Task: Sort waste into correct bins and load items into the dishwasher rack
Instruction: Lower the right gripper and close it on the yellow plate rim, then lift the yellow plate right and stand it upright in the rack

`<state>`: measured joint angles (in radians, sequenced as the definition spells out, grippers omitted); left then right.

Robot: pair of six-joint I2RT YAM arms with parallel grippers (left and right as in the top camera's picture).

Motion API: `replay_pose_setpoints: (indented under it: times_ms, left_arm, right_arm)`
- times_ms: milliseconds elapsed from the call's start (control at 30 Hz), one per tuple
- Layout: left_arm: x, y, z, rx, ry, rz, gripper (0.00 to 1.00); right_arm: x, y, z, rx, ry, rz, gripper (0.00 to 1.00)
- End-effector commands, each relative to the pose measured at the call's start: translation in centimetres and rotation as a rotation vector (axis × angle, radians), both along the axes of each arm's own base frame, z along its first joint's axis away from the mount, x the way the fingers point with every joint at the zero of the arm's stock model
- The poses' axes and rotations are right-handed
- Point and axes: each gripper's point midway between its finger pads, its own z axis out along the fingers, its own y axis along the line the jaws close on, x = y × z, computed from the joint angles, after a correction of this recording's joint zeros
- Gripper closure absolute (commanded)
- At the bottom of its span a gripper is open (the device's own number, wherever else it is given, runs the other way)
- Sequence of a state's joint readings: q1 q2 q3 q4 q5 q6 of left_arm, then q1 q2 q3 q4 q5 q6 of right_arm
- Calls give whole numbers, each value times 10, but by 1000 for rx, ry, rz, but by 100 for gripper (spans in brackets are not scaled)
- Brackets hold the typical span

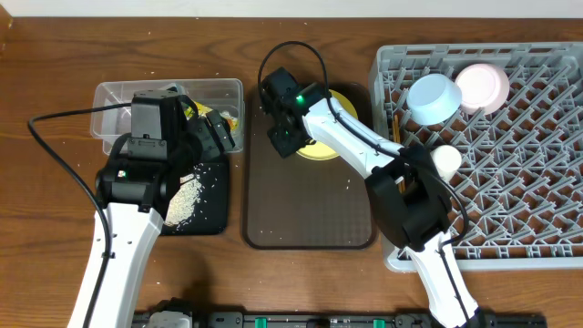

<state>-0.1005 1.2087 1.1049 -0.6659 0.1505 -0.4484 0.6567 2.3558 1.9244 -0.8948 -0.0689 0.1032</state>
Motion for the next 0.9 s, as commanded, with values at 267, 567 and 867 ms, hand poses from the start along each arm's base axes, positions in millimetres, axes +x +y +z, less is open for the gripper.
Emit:
replay_pose_setpoints:
  times_ms: [267, 567, 867]
  left_arm:
    - [2, 2, 5, 4, -13, 6, 10]
    - [2, 2, 5, 4, -13, 6, 10]
    - [2, 2, 5, 4, -13, 6, 10]
  right_arm:
    - [12, 0, 156, 247, -184, -120, 99]
    - [-4, -49, 285, 577, -212, -137, 99]
    - [-1, -113, 286, 643, -85, -266, 99]
